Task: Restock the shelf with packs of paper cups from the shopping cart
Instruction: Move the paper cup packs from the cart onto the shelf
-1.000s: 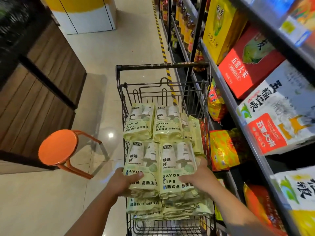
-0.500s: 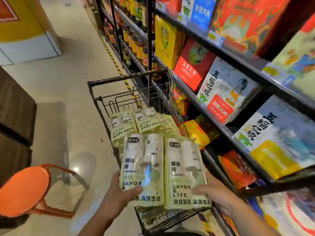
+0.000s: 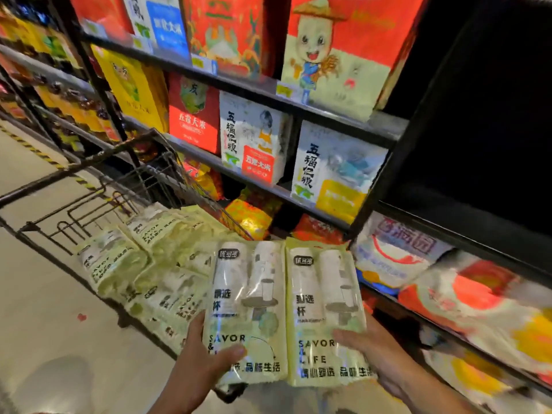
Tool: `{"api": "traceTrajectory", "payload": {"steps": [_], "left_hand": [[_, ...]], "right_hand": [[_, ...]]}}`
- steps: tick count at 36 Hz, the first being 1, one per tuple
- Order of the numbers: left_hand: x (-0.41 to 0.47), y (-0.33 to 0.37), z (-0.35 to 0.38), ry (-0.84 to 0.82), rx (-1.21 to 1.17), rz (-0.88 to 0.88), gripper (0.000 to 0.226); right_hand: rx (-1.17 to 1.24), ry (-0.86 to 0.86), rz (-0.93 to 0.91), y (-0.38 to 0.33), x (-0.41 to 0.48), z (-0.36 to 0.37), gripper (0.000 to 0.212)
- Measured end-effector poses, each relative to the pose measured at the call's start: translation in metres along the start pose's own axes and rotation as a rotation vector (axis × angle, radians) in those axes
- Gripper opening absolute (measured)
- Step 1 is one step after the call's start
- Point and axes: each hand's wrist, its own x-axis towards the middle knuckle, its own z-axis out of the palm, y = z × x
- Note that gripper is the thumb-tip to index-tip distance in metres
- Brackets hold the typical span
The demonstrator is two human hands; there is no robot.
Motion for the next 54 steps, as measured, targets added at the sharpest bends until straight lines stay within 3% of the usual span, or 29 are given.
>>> {"api": "traceTrajectory", "payload": {"steps": [6,9,13,17,20,26,33,38,43,47,51,54], "left_hand": [[0.003,0.024,0.052,-0.098,0.111,0.076,0.155],[0.008,0.043,0.092,-0.095,0.140,0.091,0.138],[0.013,0.057,0.152,-0.139,0.187,0.104,0.108],[0.007,0.078,0.235,-0.195,0.190,0.126,0.079],[-0.002,0.093,0.300,-0.234,0.147,0.153,0.068],[0.004,0.112,0.389,-0.288,0.125,0.204,0.086],[0.019,0.120,0.425,-0.301,0.097,0.128,0.110],[0.055,0.139,0.433,-0.350,0.133,0.168,0.104],[0.107,0.184,0.445,-0.386,0.163,0.310,0.077],[0.159,0.220,0.447,-0.373,0.113,0.376,0.090],[0.213,0.242,0.450,-0.439,0.130,0.484,0.080],[0.259,0.244,0.449,-0.444,0.180,0.449,0.103]], "right_hand": [[0.028,0.038,-0.066,0.002,-0.031,-0.045,0.105],[0.055,0.068,-0.098,0.004,-0.047,-0.083,0.107],[0.051,0.141,-0.117,0.008,-0.066,-0.148,0.085],[-0.013,0.213,-0.156,0.012,-0.089,-0.225,0.087],[-0.042,0.282,-0.201,0.014,-0.108,-0.284,0.069],[-0.080,0.360,-0.268,0.010,-0.129,-0.373,0.072],[-0.121,0.412,-0.284,0.010,-0.115,-0.425,0.079],[-0.121,0.476,-0.339,-0.001,-0.090,-0.425,0.084],[-0.096,0.598,-0.388,-0.031,-0.061,-0.416,0.083],[-0.057,0.635,-0.461,-0.062,-0.036,-0.416,0.083],[-0.079,0.727,-0.530,-0.092,0.000,-0.419,0.088],[-0.085,0.809,-0.573,-0.103,0.027,-0.416,0.090]]}}
